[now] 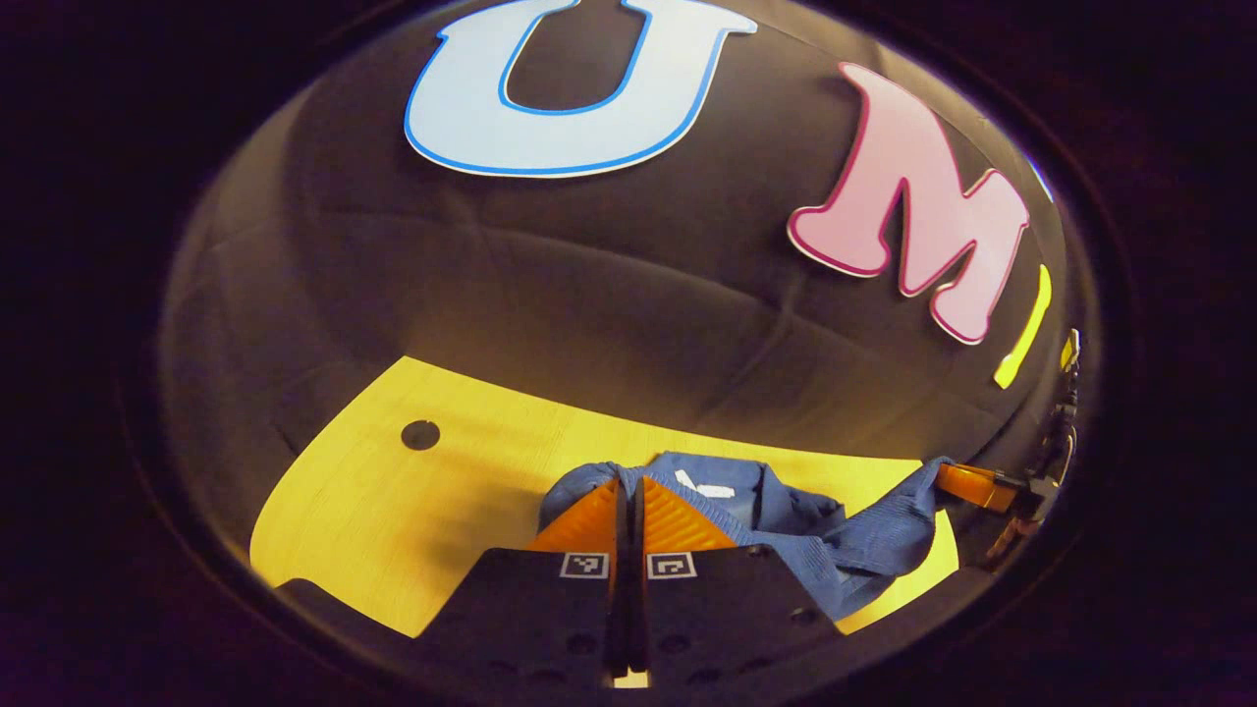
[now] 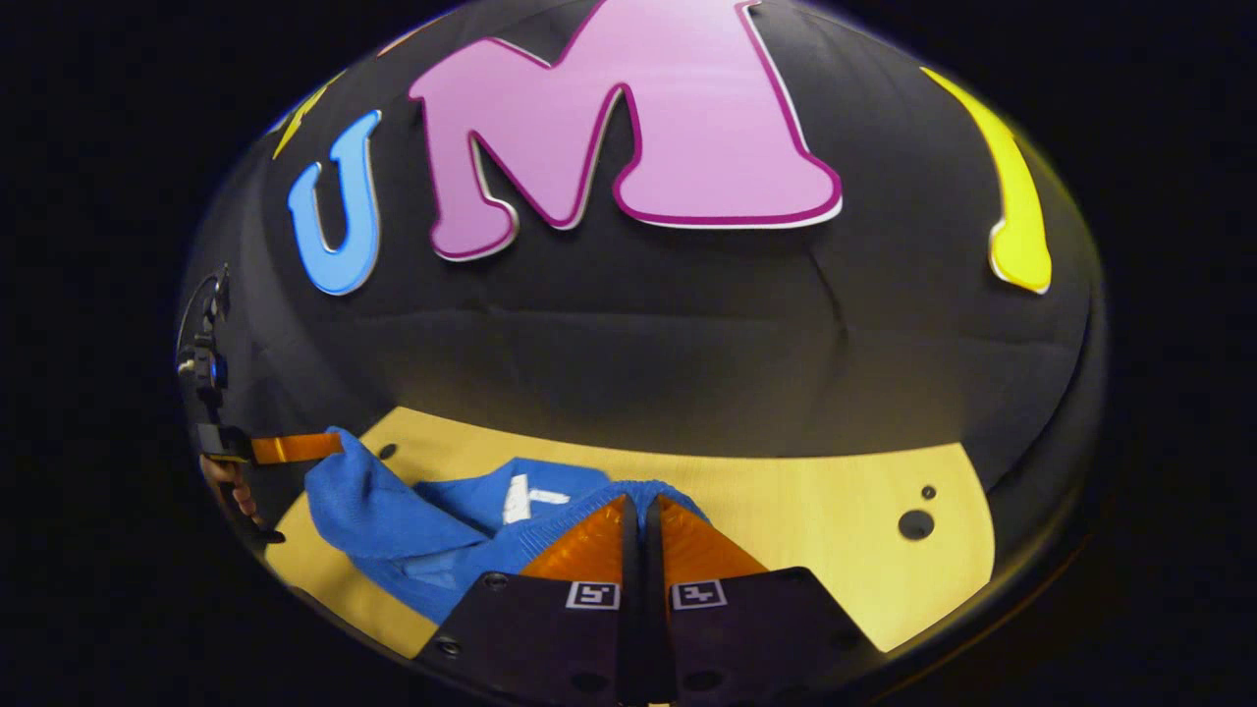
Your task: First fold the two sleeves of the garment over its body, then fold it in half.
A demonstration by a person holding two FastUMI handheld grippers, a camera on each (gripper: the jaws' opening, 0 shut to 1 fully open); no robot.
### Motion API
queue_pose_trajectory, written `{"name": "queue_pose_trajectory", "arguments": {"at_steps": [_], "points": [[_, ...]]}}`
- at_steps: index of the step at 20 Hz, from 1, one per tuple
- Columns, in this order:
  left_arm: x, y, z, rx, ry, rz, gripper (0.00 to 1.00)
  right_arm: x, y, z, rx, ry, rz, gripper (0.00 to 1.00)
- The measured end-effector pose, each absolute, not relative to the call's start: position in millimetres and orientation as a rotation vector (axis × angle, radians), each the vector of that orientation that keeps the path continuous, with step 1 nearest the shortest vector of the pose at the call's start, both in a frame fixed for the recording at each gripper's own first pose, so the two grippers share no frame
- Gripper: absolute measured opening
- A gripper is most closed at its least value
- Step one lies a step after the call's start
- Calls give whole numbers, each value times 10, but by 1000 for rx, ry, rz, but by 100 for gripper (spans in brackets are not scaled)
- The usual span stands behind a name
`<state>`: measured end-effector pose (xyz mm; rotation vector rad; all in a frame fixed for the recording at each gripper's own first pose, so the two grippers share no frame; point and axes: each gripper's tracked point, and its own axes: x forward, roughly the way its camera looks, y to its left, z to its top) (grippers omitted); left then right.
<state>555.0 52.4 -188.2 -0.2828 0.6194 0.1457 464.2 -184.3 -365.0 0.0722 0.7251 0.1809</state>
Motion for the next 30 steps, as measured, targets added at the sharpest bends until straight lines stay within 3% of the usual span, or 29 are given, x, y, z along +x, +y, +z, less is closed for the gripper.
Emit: {"name": "queue_pose_trajectory", "arguments": {"at_steps": [3, 5, 6, 7, 8, 10, 14, 21, 22, 23, 26, 30], "points": [[5937, 724, -2150, -162, 612, 201, 2, 5024, -1988, -3963, -21, 700, 104, 7], [6093, 725, -2251, -81, 615, 181, 5, 5213, -2179, -3978, -76, 649, 39, 32], [6107, 736, -2242, -47, 624, 180, 31, 5233, -2259, -3942, -78, 635, 17, 43], [6092, 728, -2260, -8, 647, 186, 58, 5206, -2325, -3896, -69, 637, 1, 44], [6017, 712, -2254, 29, 674, 199, 84, 5148, -2358, -3850, -52, 647, -5, 61], [5922, 570, -2126, 56, 669, 191, 83, 5007, -2411, -3675, -14, 623, -21, 96], [5363, 67, -1719, 16, 573, 121, 83, 4518, -2331, -3157, 7, 514, -6, 98], [3813, -441, -904, -17, 376, 74, 83, 3336, -1824, -1842, -91, 245, 69, 99], [3580, -493, -799, -25, 353, 64, 83, 3133, -1719, -1692, -94, 221, 82, 90], [3363, -530, -666, -33, 319, 60, 83, 2928, -1621, -1566, -94, 203, 90, 96], [2654, -479, -200, -72, 185, 97, 80, 2292, -1355, -1324, -74, 198, 93, 96], [1835, -463, 195, -45, 57, 47, 80, 1404, -1010, -1078, -23, 251, 120, 96]]}}
